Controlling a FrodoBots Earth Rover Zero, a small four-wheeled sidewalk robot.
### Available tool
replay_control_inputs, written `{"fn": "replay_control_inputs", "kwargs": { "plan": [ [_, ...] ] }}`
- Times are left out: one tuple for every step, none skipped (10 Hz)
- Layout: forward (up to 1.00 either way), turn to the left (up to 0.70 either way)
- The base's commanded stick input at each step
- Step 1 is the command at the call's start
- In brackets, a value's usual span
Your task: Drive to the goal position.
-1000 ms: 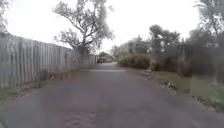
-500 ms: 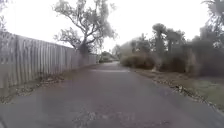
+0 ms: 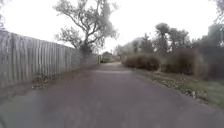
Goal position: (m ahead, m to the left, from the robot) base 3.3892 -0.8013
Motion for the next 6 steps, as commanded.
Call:
{"fn": "replay_control_inputs", "kwargs": {
  "plan": [
    [0.70,-0.14],
    [0.70,-0.14],
    [0.70,-0.14],
    [0.70,-0.14],
    [0.70,-0.14],
    [0.70,-0.14]
  ]
}}
